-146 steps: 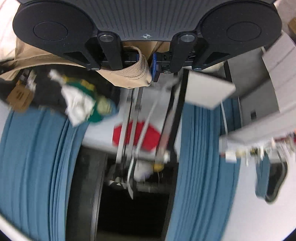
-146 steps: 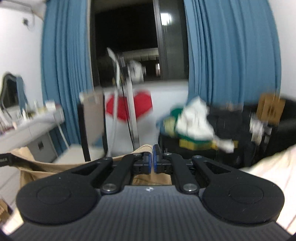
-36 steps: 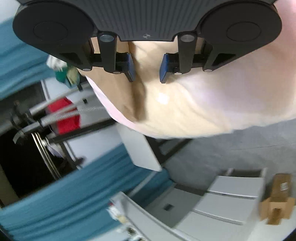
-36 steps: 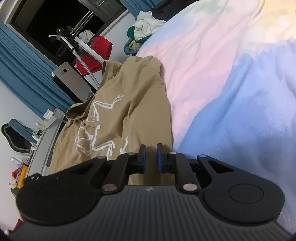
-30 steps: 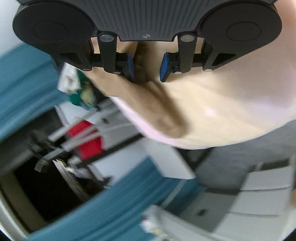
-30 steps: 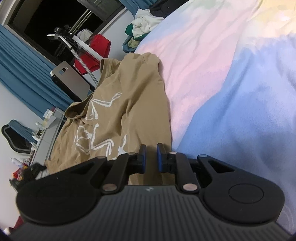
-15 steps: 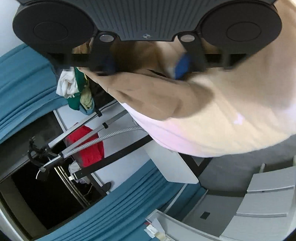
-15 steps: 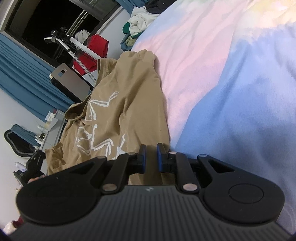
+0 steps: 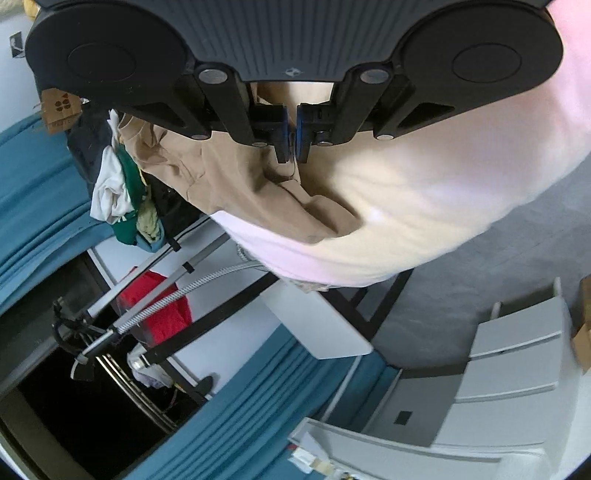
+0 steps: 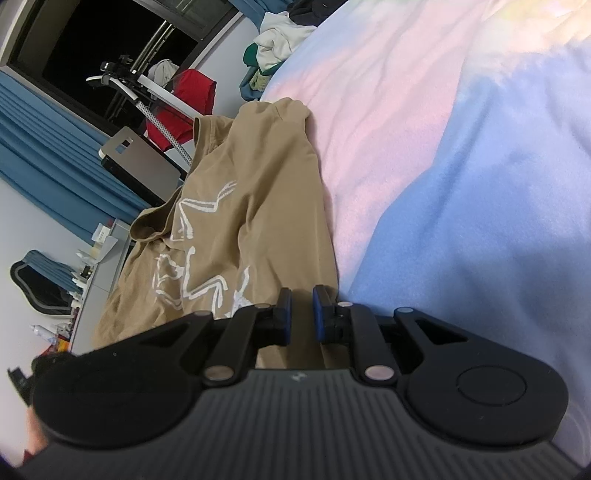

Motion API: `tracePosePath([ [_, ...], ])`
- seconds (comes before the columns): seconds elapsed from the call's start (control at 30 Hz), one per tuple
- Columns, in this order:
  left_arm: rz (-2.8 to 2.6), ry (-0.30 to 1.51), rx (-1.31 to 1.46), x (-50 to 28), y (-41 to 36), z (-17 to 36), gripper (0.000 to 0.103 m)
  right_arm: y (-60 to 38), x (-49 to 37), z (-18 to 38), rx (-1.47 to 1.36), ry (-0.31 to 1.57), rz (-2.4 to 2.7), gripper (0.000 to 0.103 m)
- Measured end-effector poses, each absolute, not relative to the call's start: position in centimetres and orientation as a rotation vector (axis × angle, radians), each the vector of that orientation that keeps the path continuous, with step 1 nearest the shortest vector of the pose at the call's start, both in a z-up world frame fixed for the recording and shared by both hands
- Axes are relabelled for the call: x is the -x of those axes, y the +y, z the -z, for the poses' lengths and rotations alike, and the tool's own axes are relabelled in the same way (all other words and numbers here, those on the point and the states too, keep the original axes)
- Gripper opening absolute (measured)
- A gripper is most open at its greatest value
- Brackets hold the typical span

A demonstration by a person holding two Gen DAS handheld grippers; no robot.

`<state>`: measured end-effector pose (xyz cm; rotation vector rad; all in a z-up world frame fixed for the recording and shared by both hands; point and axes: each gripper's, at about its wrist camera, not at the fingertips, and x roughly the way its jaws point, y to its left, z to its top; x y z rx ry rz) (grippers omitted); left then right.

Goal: Fold clothes

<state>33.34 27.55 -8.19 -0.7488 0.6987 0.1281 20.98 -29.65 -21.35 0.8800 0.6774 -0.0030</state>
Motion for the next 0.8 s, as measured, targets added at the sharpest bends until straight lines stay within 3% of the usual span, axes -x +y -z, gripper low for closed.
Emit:
tracePosePath([
  [0.4,-0.186,0.744,0.677,-28.1,28.7,11.5,0.006,-29.4,-20.9,21.0,-0.833,0.679,0.002,0.016],
  [0.53,-0.180,0.735,0.686,-26.9,28.4,10.8,0.023,-29.4,-21.0,20.7,-0.811,0.681,0.004,0.016],
  [0.67,-0.162,0.742,0.573,-25.9,25.6,8.6,0.054,-29.2,-20.9,20.1,-0.771,0.671,0.006,0.016],
  [0.8,-0.145,0.724,0.427,-23.2,22.2,6.5,0.063,-29.6,-20.6,19.3,-0.781,0.646,-0.001,0.017],
])
